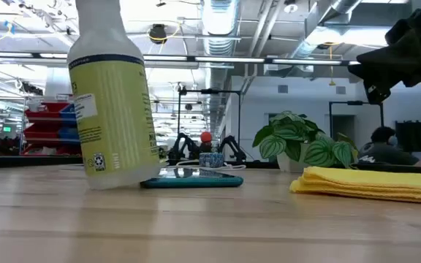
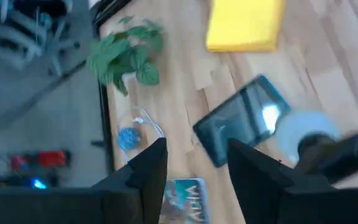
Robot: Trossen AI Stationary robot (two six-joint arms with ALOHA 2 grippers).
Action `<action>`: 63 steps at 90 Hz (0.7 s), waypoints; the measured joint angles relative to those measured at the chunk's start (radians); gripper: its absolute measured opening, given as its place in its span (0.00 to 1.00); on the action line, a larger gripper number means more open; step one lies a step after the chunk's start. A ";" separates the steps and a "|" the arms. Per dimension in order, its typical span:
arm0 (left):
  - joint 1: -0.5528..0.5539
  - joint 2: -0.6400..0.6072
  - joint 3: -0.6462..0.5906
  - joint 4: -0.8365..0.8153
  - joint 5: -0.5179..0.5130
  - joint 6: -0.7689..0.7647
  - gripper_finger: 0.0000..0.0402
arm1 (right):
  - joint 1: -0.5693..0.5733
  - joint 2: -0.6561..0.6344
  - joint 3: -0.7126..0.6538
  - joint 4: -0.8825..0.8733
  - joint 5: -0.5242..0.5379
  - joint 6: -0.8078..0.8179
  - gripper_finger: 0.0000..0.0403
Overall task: Apply microfiber cloth
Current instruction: Spray the front of the blue tablet
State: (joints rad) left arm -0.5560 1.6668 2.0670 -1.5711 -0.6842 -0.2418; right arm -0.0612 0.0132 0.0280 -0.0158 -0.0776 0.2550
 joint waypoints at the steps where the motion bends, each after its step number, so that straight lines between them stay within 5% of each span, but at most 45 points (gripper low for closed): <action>1: 0.001 -0.003 0.000 0.000 0.000 -0.021 0.36 | 0.000 0.000 0.000 0.000 0.000 0.000 0.24; 39: -0.070 -0.096 -0.013 0.002 0.192 -1.009 0.34 | 0.000 0.000 0.000 0.000 0.000 0.000 0.24; 63: -0.167 -0.091 -0.236 0.060 0.210 -1.644 0.35 | 0.000 0.000 0.000 0.000 0.000 0.000 0.24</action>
State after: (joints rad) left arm -0.7231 1.5754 1.8307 -1.5109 -0.4744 -1.8854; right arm -0.0608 0.0131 0.0280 -0.0155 -0.0776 0.2550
